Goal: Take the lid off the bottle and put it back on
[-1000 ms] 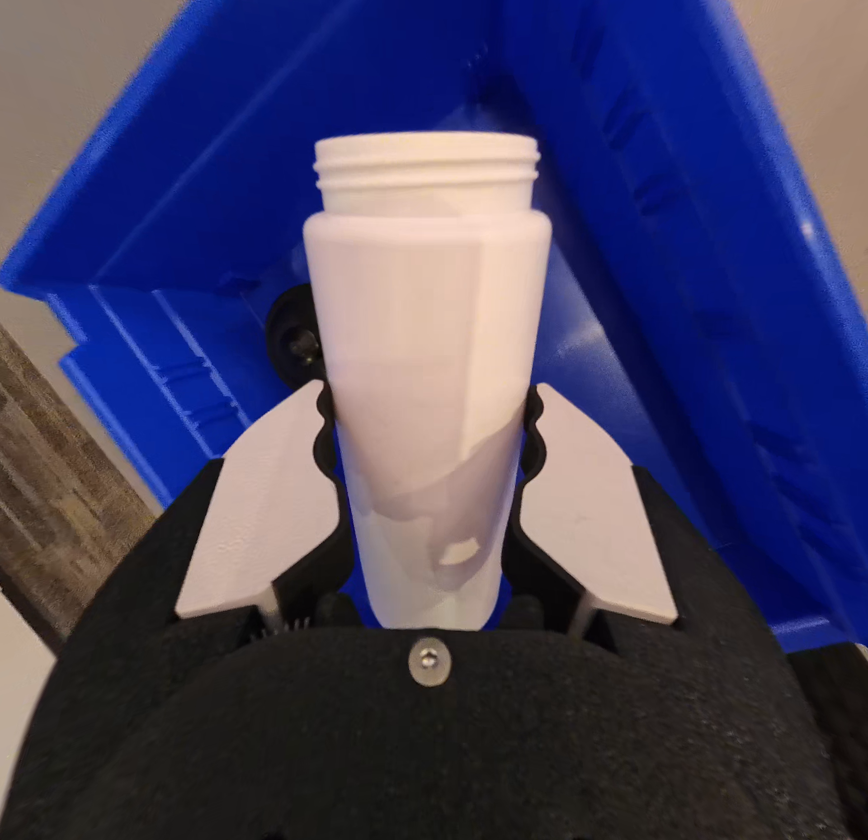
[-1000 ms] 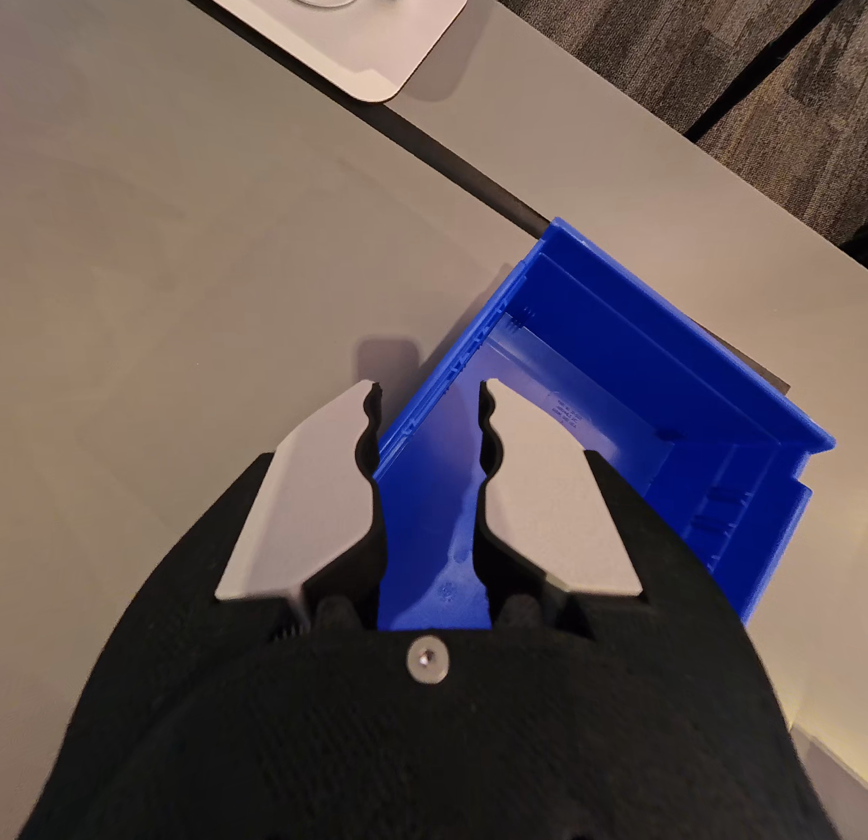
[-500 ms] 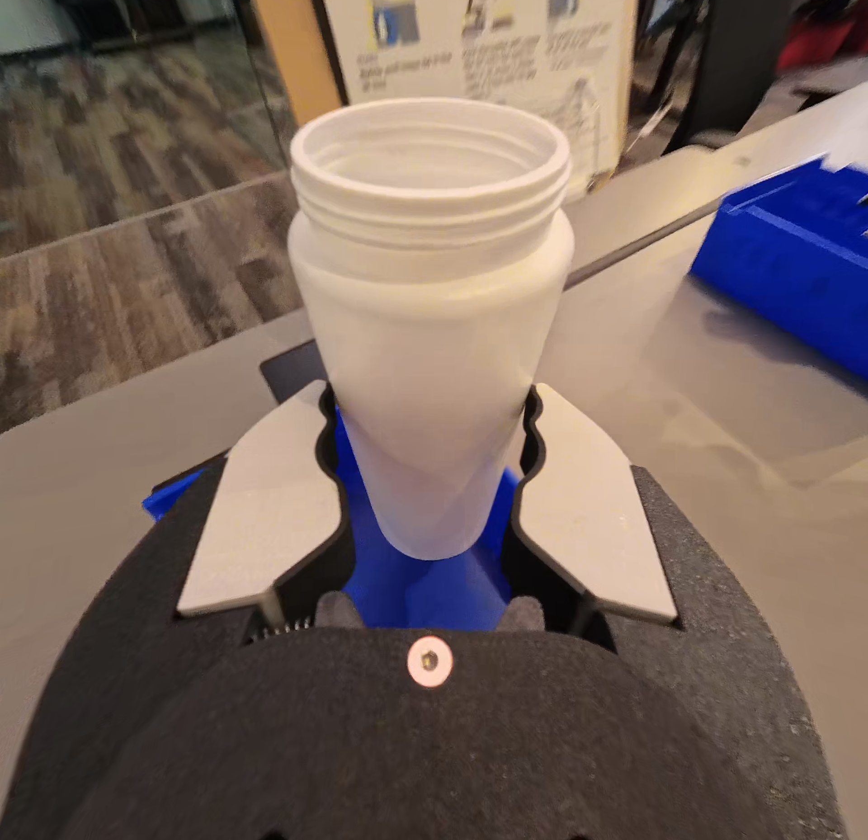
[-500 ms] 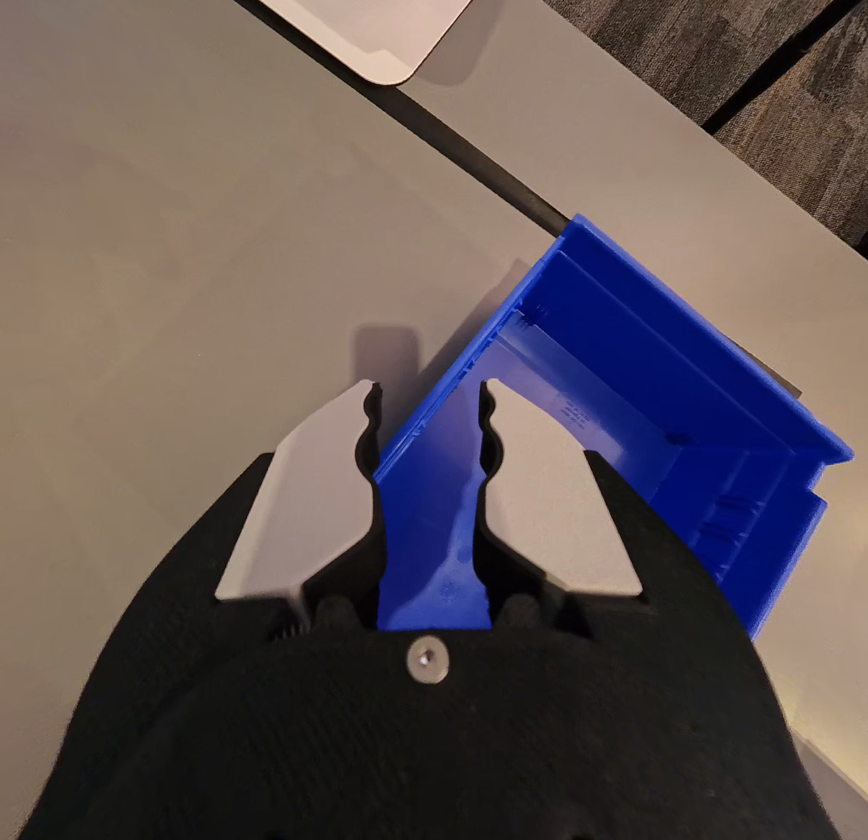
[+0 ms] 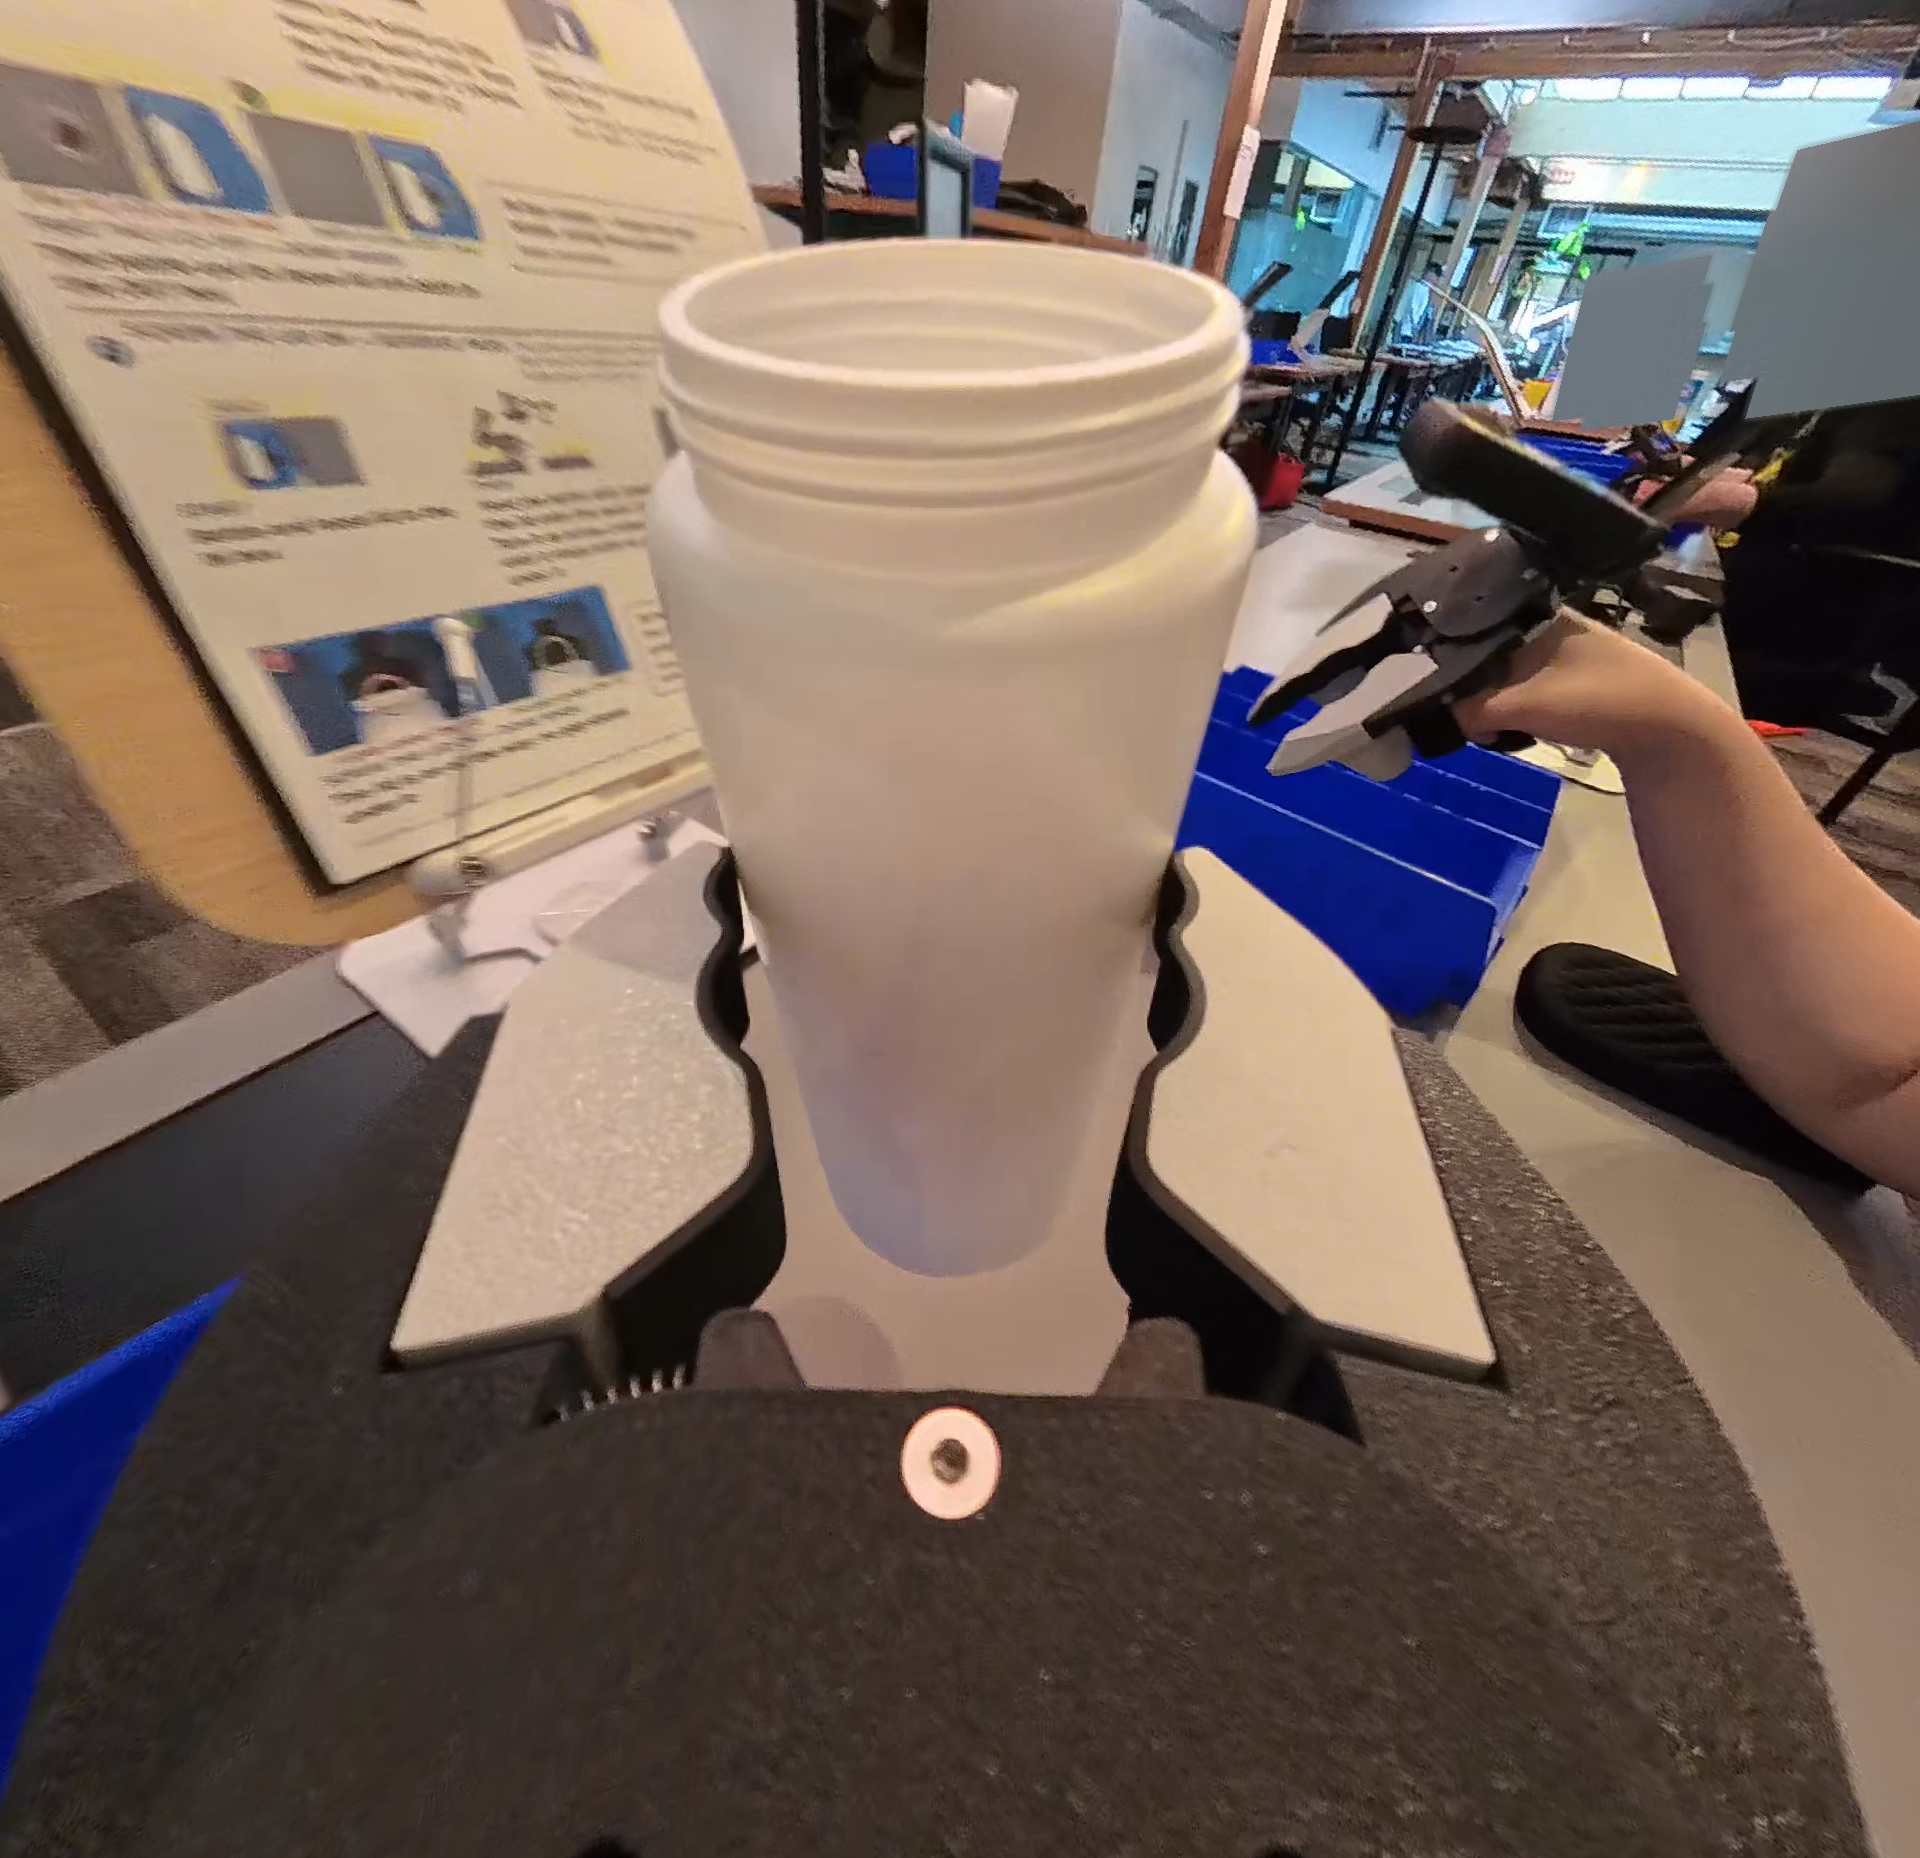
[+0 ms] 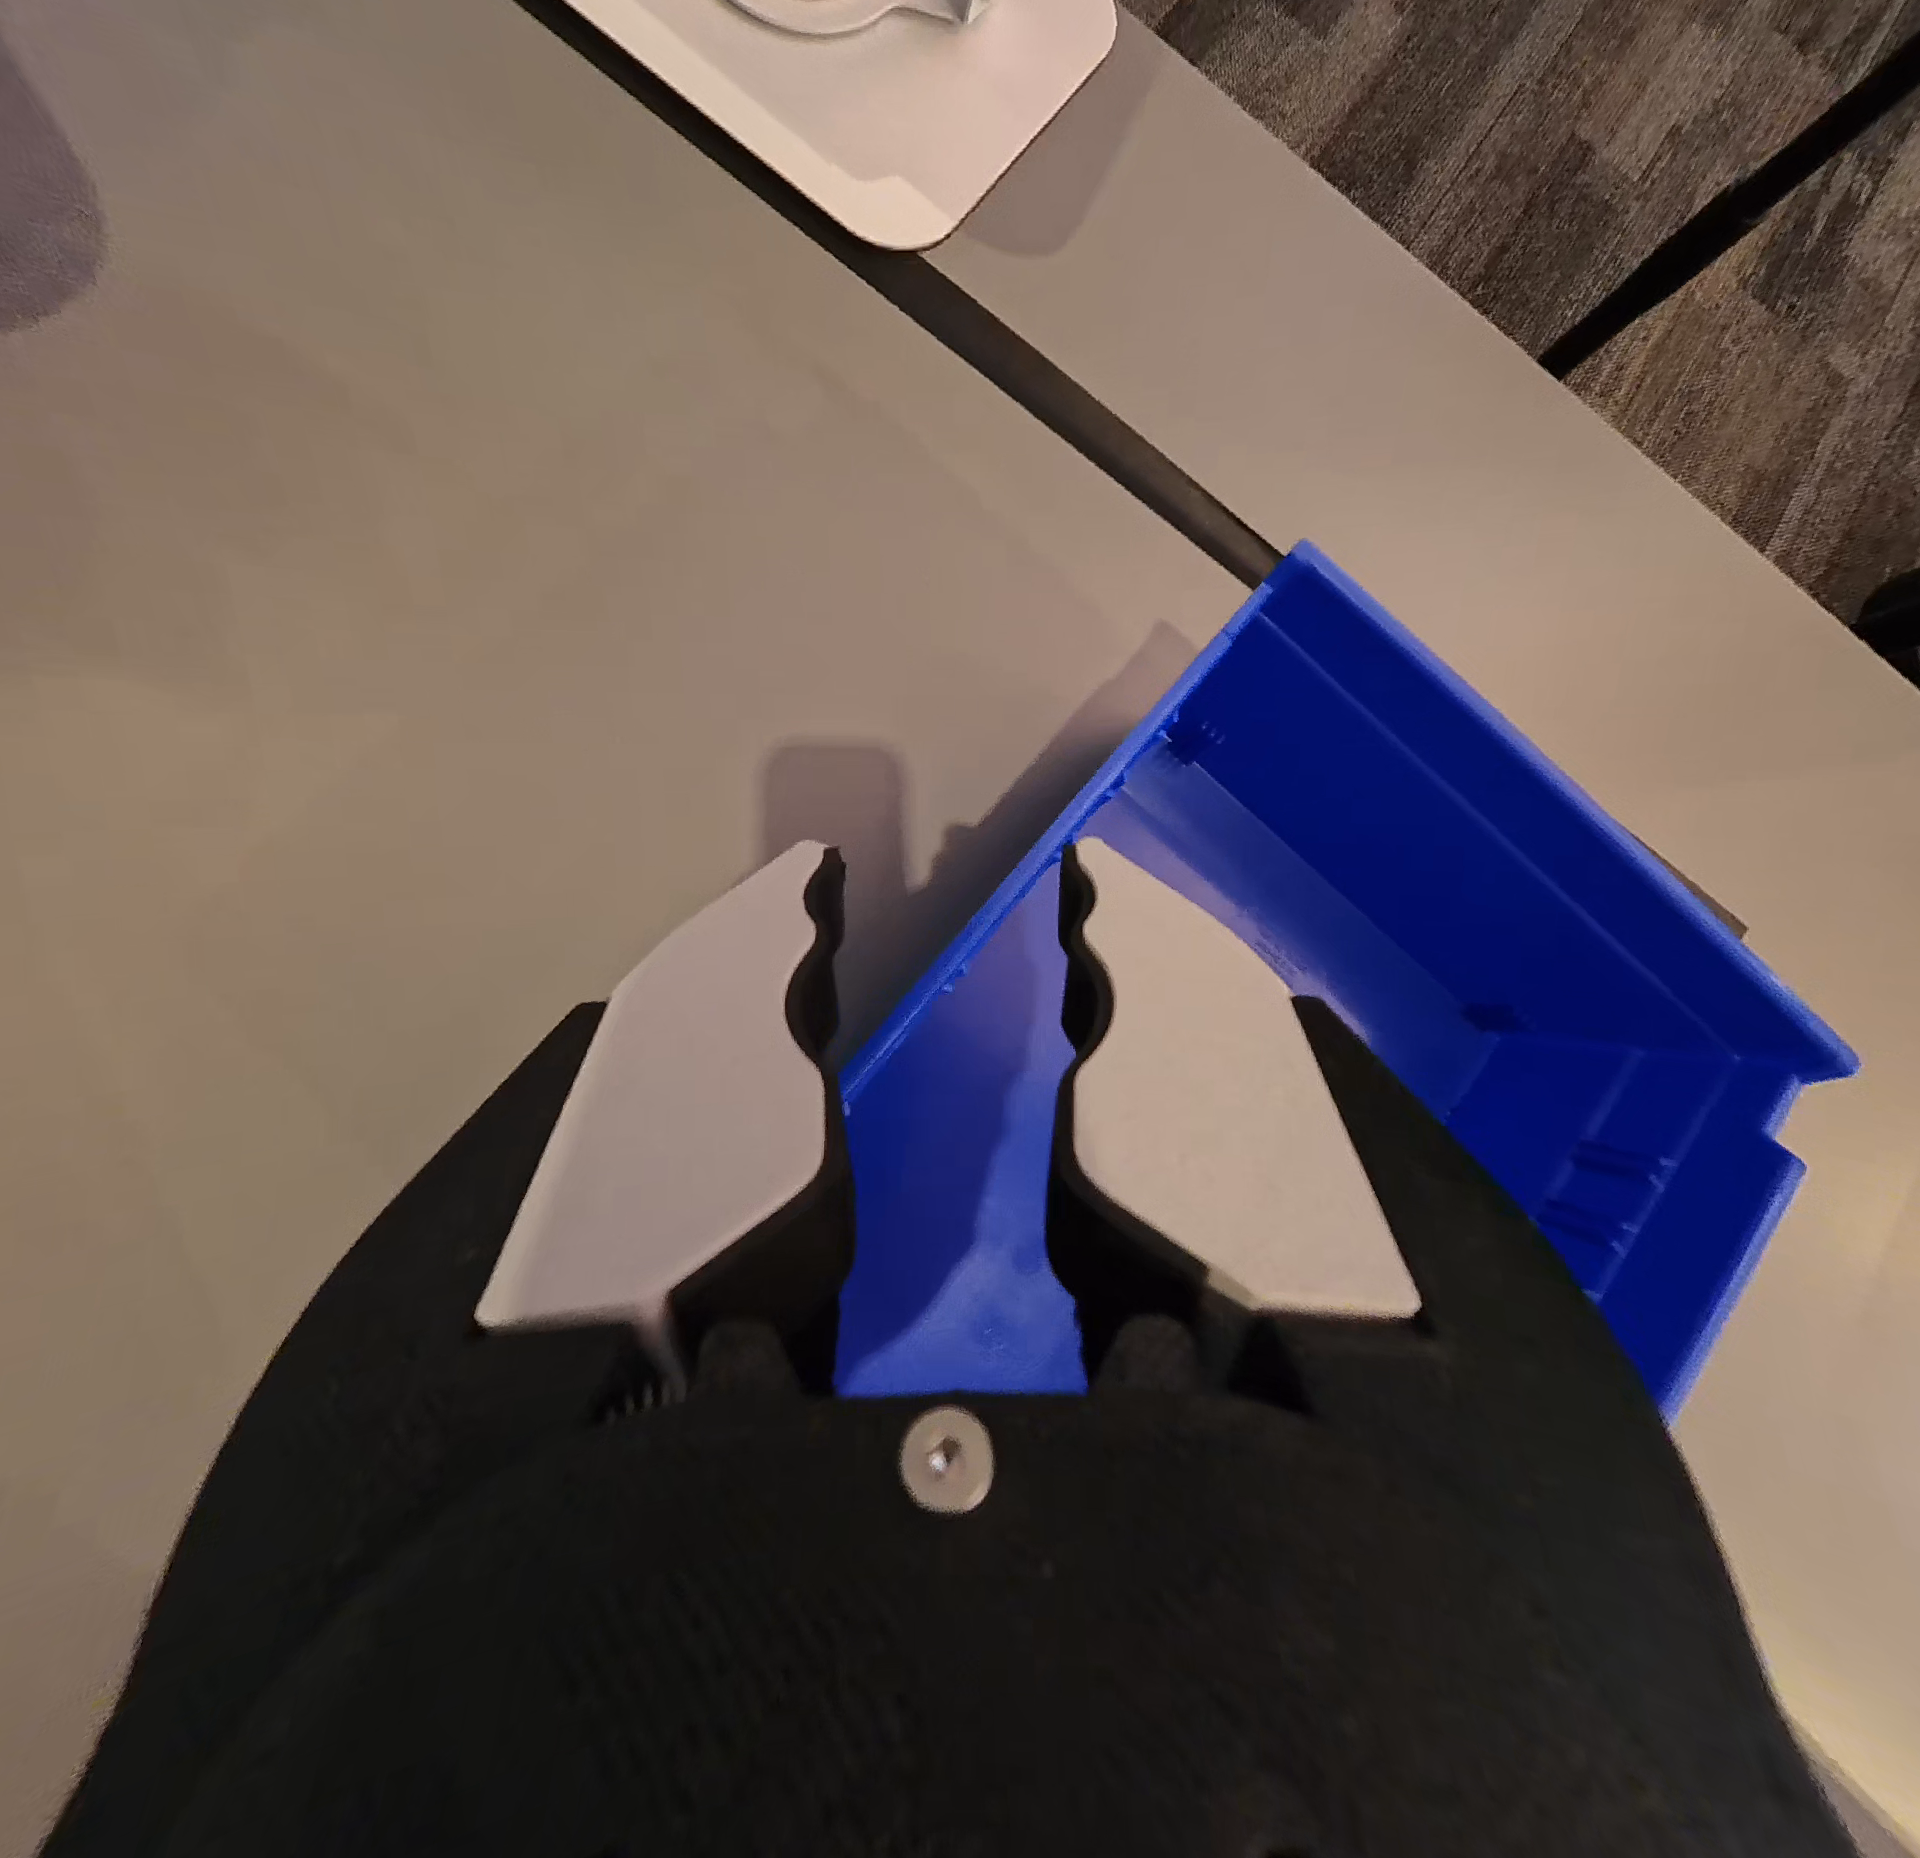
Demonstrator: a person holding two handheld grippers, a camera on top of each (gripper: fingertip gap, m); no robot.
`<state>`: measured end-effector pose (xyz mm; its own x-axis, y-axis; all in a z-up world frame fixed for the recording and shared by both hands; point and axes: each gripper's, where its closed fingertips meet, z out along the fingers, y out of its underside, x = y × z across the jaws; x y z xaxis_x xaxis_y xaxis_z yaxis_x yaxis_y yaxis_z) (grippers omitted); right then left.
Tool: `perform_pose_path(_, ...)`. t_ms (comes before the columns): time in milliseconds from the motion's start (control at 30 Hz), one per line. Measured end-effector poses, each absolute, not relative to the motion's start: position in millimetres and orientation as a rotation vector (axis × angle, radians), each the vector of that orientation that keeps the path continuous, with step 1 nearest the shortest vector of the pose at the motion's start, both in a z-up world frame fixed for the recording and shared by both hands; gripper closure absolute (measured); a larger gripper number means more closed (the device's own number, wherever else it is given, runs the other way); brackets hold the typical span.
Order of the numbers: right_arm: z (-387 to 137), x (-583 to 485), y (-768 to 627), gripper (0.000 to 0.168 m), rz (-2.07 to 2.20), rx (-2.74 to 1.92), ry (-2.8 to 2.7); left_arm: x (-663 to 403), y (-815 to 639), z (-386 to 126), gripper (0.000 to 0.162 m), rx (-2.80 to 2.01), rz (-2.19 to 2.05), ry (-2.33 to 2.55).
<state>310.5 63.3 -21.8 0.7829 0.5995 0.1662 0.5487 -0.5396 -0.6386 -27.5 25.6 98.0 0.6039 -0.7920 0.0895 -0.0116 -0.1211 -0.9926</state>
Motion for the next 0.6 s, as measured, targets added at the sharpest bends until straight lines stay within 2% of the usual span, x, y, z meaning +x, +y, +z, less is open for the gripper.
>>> perform_pose_path(333,-16,316,61,0.127,0.085,-2.258,-0.839,50,39,9,0.085,-1.737,-0.664,0.696)
perform_pose_path(600,-16,323,63,0.126,0.079,-2.268,-0.828,52,48,-12,0.085,-1.727,-0.464,0.64)
